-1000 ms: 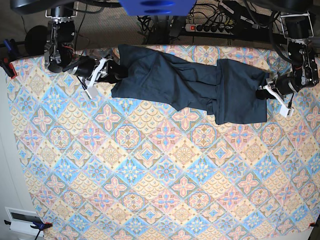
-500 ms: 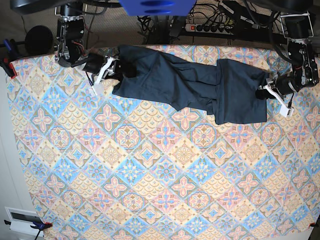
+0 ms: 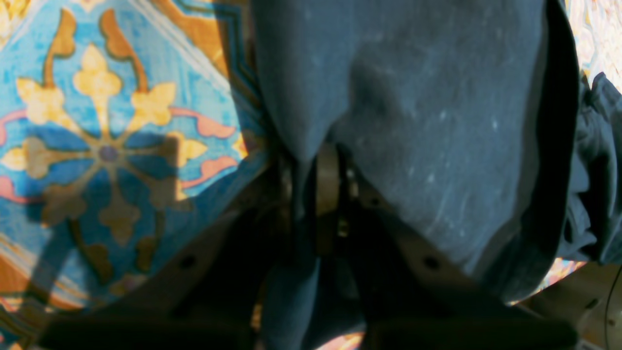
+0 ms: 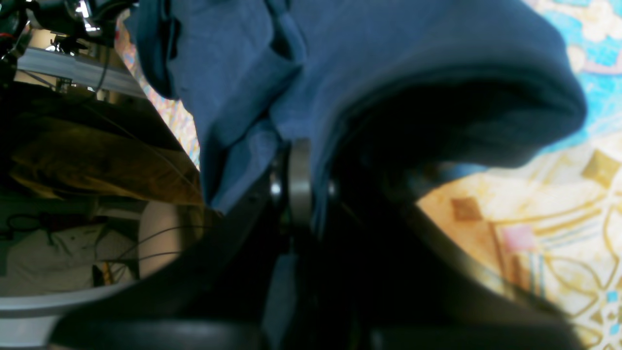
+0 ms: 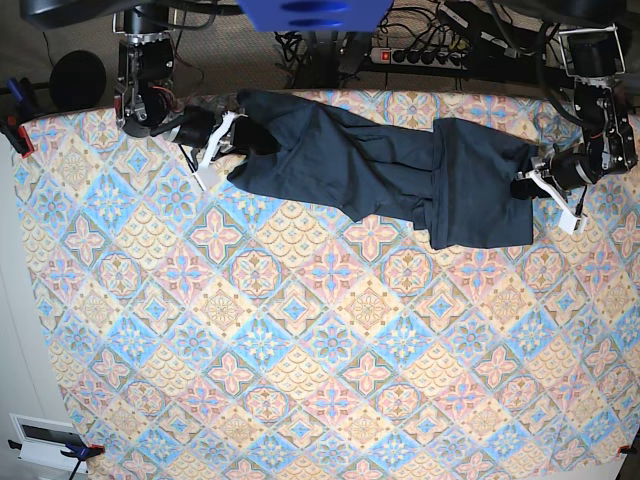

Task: Layout the t-shirt on the table in an organized manner, then fold the t-shirt properly
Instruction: 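Fold the shirt end with the right gripper over toward the left gripper, then press the folded bundle down with both grippers, then grasp the bundle's end with the left gripper and lift it, then fold the held end with the left gripper over the bundle toward the right gripper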

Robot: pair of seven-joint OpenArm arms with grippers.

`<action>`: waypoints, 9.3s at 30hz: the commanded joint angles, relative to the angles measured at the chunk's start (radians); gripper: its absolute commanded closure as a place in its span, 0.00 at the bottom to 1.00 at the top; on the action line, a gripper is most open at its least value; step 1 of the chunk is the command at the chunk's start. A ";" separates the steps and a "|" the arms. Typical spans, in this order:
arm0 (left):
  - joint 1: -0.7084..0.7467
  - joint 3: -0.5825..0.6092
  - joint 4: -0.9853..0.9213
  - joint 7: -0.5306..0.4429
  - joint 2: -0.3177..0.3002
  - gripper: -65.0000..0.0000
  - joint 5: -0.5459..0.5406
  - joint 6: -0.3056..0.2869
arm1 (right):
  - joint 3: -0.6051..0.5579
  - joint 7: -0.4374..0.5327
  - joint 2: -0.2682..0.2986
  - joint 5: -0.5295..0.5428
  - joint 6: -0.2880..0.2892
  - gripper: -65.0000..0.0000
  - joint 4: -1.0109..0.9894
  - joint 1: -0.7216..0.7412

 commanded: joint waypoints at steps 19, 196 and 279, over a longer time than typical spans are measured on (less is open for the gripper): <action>-0.052 0.240 0.074 0.028 0.143 0.68 -0.004 -0.008 | 0.103 -0.029 0.201 -0.004 -0.008 1.00 -0.078 0.240; -0.204 -0.079 0.163 0.122 0.458 0.99 -0.191 -0.139 | -0.324 0.124 -0.040 -0.417 -0.008 0.90 0.445 0.213; 0.168 0.332 0.585 0.049 0.261 1.00 0.130 -0.145 | -0.304 0.132 -0.044 -0.420 -0.008 0.90 -0.026 0.434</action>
